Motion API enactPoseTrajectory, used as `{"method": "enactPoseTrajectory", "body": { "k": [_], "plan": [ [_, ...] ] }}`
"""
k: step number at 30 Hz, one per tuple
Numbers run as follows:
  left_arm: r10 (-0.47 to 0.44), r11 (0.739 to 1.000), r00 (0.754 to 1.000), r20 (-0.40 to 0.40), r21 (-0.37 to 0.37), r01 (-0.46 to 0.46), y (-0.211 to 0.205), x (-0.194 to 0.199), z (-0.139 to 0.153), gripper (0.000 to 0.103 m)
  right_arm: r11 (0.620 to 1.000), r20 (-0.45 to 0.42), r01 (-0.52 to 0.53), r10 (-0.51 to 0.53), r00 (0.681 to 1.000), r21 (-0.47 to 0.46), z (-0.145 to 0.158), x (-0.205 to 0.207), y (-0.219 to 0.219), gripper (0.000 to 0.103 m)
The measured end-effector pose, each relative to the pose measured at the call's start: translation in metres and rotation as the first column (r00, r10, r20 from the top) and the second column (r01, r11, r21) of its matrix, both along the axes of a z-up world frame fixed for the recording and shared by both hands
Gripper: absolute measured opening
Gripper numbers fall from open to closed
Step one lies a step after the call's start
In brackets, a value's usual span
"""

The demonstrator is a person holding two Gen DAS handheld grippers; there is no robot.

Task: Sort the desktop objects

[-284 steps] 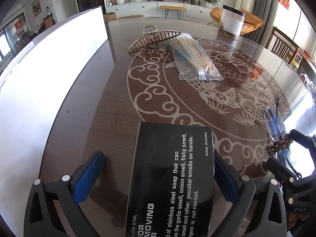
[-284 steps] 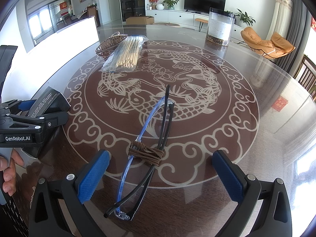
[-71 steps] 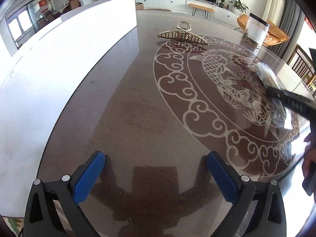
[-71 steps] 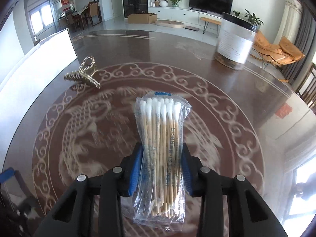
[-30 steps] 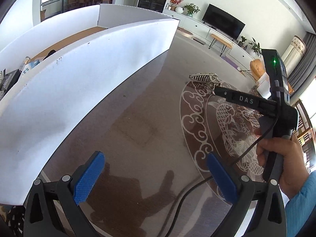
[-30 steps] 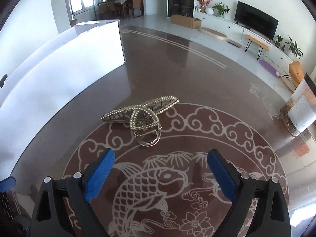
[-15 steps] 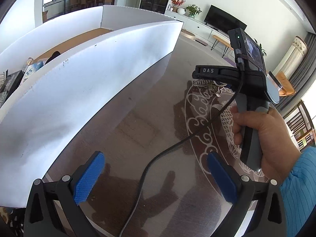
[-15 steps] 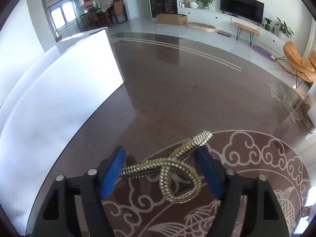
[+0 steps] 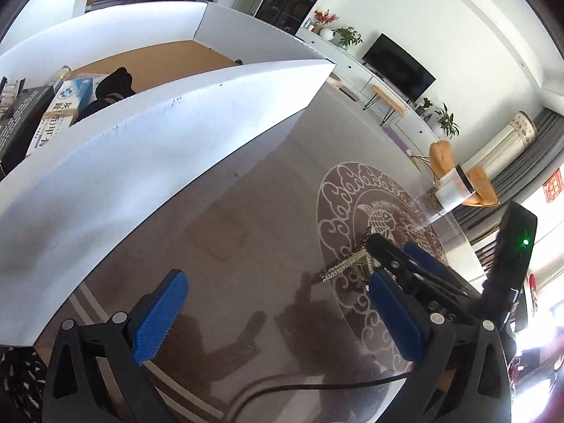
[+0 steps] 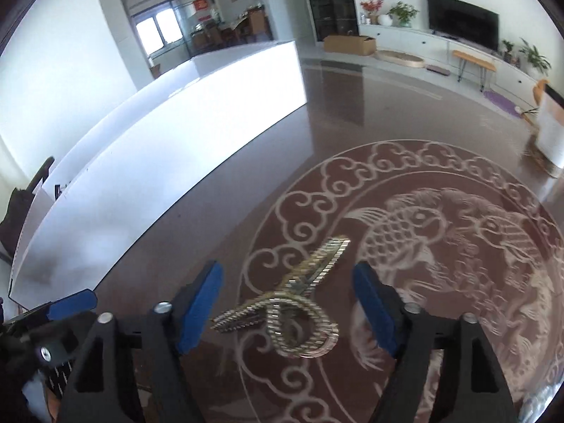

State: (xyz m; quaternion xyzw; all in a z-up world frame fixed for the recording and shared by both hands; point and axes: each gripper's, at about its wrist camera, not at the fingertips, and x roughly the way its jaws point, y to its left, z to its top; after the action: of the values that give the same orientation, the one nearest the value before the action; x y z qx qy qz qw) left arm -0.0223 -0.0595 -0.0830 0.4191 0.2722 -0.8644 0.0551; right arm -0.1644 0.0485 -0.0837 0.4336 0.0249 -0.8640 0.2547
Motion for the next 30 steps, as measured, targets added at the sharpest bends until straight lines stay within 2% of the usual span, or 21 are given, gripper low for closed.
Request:
{"method": "enactPoseTrajectory", "body": {
  "k": [1, 5, 9, 12, 14, 16, 20, 22, 23, 26, 30],
  "plan": [
    [-0.018, 1.000, 1.000, -0.003, -0.017, 0.018, 0.004, 0.000, 0.001, 0.103, 1.000, -0.025, 0.022, -0.022, 0.999, 0.002, 0.006, 0.005, 0.014, 0.093],
    [-0.106, 0.993, 0.994, -0.008, -0.047, 0.105, 0.023, -0.006, 0.001, 0.103, 0.995, -0.067, 0.097, -0.097, 0.993, 0.000, 0.032, 0.025, 0.072, 0.093],
    [-0.206, 0.978, 0.978, 0.038, -0.014, 0.207, 0.040, -0.016, -0.003, 0.103, 0.988, -0.082, 0.152, -0.151, 0.985, 0.009, 0.053, 0.066, 0.134, 0.096],
    [-0.273, 0.962, 0.959, 0.078, 0.020, 0.272, 0.053, -0.025, -0.014, 0.103, 0.978, -0.073, 0.178, -0.171, 0.983, 0.113, 0.044, 0.100, 0.176, 0.099],
    [-0.287, 0.957, 0.953, 0.094, -0.009, 0.289, 0.060, -0.028, -0.015, 0.103, 0.969, -0.042, 0.188, -0.184, 0.982, 0.161, 0.033, 0.119, 0.202, 0.099],
    [-0.296, 0.952, 0.950, 0.098, -0.051, 0.302, 0.064, -0.029, -0.014, 0.103, 0.963, -0.004, 0.209, -0.212, 0.977, 0.172, 0.018, 0.135, 0.223, 0.099],
    [-0.322, 0.934, 0.938, 0.131, -0.116, 0.337, 0.072, -0.033, -0.016, 0.103, 0.961, 0.041, 0.254, -0.260, 0.965, 0.107, -0.004, 0.132, 0.236, 0.099],
    [-0.331, 0.924, 0.930, 0.160, -0.143, 0.354, 0.075, -0.035, -0.019, 0.103, 0.955, 0.064, 0.272, -0.281, 0.958, 0.116, -0.019, 0.118, 0.231, 0.103],
    [-0.330, 0.921, 0.928, 0.173, -0.157, 0.357, 0.075, -0.036, -0.022, 0.103, 0.953, 0.015, 0.273, -0.277, 0.961, 0.132, -0.021, 0.115, 0.226, 0.103],
    [-0.316, 0.916, 0.931, 0.184, -0.196, 0.350, 0.072, -0.040, -0.025, 0.103, 0.939, -0.032, 0.273, -0.273, 0.962, 0.209, -0.029, 0.106, 0.208, 0.103],
    [-0.324, 0.898, 0.932, 0.165, -0.258, 0.358, 0.078, -0.056, -0.022, 0.103, 0.941, -0.030, 0.273, -0.272, 0.962, 0.203, -0.030, 0.104, 0.206, 0.103]
  ]
}}
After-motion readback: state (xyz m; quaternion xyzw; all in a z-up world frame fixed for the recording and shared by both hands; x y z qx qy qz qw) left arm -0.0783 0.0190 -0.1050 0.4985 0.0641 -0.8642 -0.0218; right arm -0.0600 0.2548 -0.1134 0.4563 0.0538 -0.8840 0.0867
